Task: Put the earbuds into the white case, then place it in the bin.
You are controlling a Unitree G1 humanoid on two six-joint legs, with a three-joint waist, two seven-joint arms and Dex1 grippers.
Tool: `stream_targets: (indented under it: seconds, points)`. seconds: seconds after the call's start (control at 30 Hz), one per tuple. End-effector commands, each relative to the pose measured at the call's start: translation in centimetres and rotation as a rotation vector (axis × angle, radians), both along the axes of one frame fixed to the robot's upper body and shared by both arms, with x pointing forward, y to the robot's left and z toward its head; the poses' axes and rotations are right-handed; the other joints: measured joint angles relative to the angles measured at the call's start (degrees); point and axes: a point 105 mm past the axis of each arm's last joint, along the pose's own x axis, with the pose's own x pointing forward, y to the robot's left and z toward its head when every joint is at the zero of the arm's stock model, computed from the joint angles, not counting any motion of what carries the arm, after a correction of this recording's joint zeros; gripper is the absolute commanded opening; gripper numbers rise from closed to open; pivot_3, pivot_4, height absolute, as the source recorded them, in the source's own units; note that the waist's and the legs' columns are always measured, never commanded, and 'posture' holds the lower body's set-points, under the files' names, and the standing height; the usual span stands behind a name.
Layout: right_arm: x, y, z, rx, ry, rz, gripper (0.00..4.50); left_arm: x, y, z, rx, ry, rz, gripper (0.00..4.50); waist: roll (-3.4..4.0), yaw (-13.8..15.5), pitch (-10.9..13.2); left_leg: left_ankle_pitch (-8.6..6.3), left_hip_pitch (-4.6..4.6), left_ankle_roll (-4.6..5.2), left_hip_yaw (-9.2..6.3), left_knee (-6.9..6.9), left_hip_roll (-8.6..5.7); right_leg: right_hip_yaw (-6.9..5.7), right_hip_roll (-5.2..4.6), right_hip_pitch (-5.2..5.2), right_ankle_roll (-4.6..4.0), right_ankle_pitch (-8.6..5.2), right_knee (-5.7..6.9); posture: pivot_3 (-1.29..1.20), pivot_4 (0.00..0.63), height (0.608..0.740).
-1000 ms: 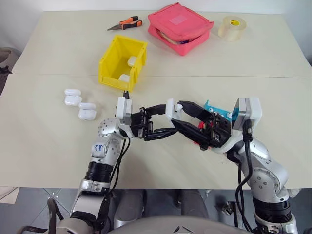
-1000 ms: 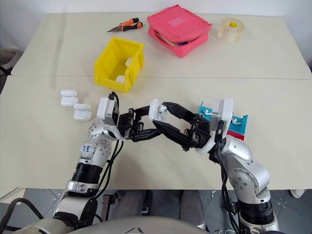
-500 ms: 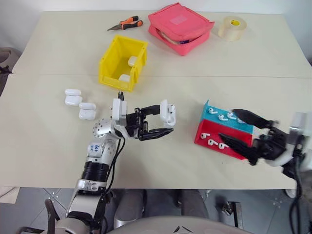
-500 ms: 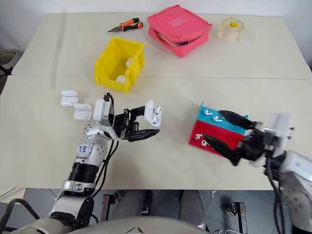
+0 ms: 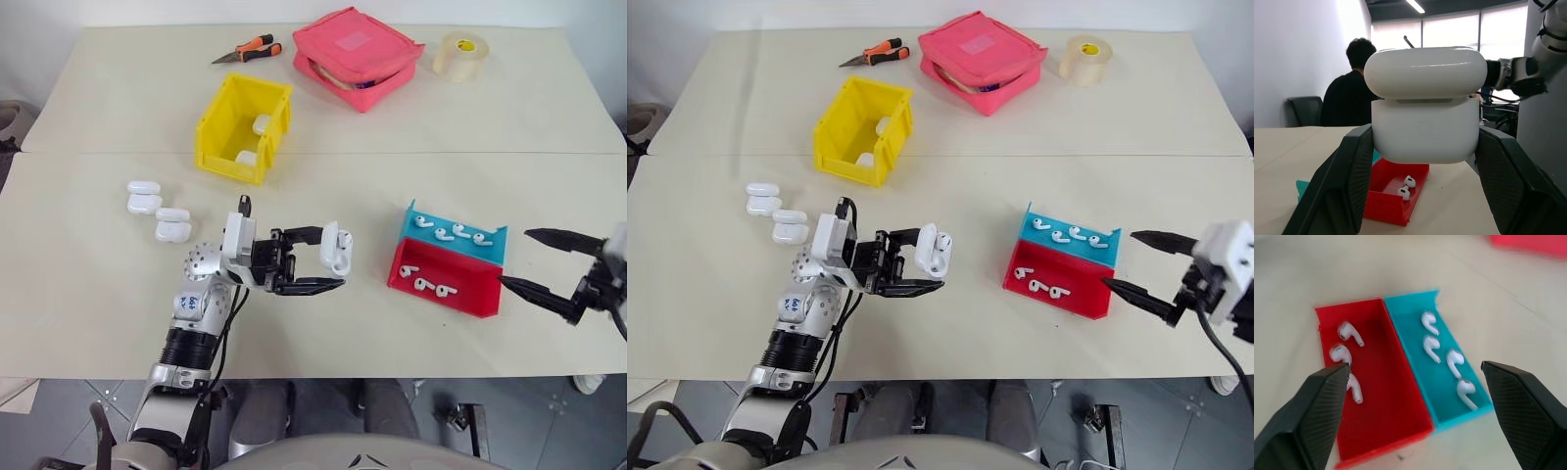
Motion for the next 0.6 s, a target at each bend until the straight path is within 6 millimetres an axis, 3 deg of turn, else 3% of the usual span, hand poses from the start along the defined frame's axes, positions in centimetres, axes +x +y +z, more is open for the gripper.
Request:
stream_targets:
  seconds: [0.03, 0.33, 0.6]
  points:
    - [1.7, -0.8, 0.5, -0.089, 0.054, -0.052, 4.46, -0.5, -0.7, 0.8, -0.016, -0.047, -0.009, 2.76, 0.00, 0.18, 0.00, 0.00, -0.06, 0.00, -0.01, 0.00, -0.03, -0.03, -0.01, -0.01, 0.00, 0.00, -0.04, 0.00, 0.150, 0.740]
    - [6.1, -0.5, -0.7, -0.328, 0.162, -0.036, 4.46, -0.6, -1.5, 0.8, -0.047, -0.033, 0.003, 2.76, 0.00, -0.04, 0.01, -0.01, -0.26, 0.00, 0.02, -0.02, -0.06, -0.09, -0.03, -0.21, 0.02, 0.01, -0.09, 0.00, 0.150, 0.740]
    - [7.6, 0.4, -1.6, -0.424, 0.168, 0.060, 4.46, -0.6, -1.6, 0.9, -0.072, -0.025, 0.036, 2.76, 0.01, -0.04, 0.01, 0.00, -0.29, -0.01, 0.07, -0.02, -0.06, -0.13, -0.03, -0.21, 0.03, 0.02, -0.10, 0.00, 0.150, 0.740]
